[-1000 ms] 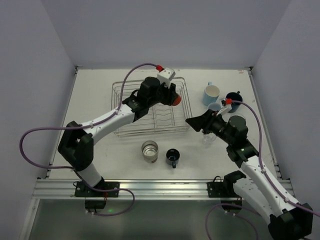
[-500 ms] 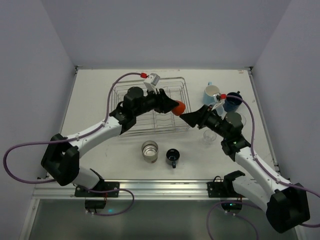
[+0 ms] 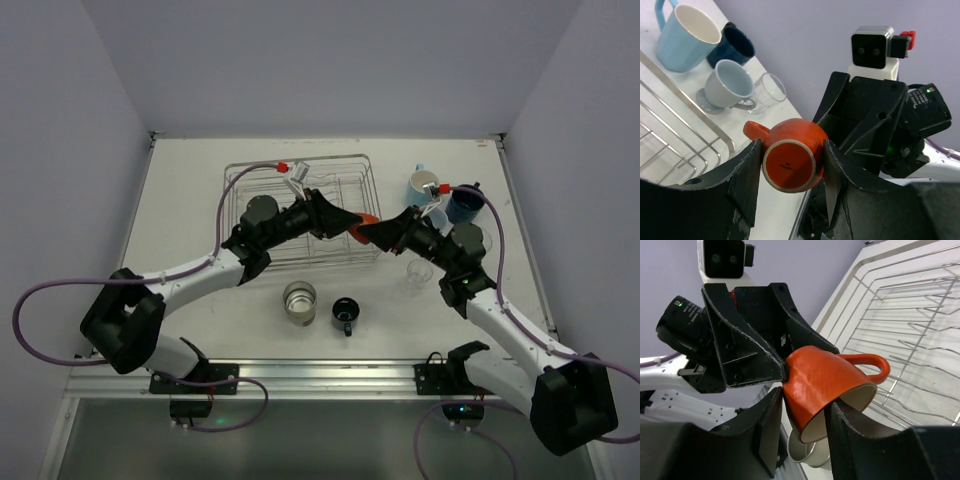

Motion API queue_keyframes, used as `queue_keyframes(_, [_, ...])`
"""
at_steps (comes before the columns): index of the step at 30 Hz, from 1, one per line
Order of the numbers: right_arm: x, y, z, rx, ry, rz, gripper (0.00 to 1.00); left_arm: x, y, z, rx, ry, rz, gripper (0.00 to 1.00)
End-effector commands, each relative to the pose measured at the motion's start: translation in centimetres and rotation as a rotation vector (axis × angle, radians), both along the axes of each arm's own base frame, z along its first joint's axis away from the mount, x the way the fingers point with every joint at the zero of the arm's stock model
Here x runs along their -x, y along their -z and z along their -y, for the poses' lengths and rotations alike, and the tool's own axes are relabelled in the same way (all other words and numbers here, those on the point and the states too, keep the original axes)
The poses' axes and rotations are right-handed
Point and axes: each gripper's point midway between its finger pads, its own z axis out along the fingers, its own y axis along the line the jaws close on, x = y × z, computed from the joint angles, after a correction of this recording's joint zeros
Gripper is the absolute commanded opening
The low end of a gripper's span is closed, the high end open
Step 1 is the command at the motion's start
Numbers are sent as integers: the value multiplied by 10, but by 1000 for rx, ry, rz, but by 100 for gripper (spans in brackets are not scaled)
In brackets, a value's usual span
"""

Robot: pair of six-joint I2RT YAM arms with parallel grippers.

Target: Unload the cups from the dish rack

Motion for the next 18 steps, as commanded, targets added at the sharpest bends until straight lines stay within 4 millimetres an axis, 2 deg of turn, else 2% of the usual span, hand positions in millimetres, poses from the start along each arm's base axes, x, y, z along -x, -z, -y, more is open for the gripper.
queue_keyframes(1, [7, -36, -9, -70, -56, 125, 40, 23, -59, 6, 189, 61, 96, 0])
queue_keyframes(5, [14, -39, -14, -76, -78, 141, 25, 33, -67, 7, 216, 66, 97, 0])
queue_keyframes(7, [19, -39, -15, -74, -84, 149, 11, 34, -69, 1, 226, 44, 91, 3])
queue_keyframes(8, [22, -42, -14, -75, -80, 153, 6, 35, -69, 1, 227, 45, 92, 17])
queue_keyframes(9, [24, -42, -14, -73, -80, 156, 0, 36, -68, 0, 223, 44, 95, 27])
queue_keyframes(10, [26, -43, -13, -70, -75, 159, 0, 37, -71, -2, 222, 44, 102, 37])
queue_keyframes(11, [28, -43, -11, -60, -63, 147, 0, 37, -71, -3, 215, 41, 107, 56])
queue_keyframes(13, [31, -44, -8, -38, -56, 149, 0, 39, -71, -6, 181, 29, 126, 71])
queue_keyframes(14, [35, -36, -5, -2, -47, 125, 0, 38, -72, -7, 168, 21, 138, 83])
queue_keyframes(16, [37, -35, 0, 39, -23, 104, 0, 37, -70, -12, 91, -9, 166, 91])
queue_keyframes(17, [41, -16, 3, 94, -16, 14, 0, 36, -71, -15, 67, -22, 181, 97])
queue_keyframes(18, [45, -22, 8, 118, -5, 35, 0, 35, -64, -19, 3, -34, 193, 99])
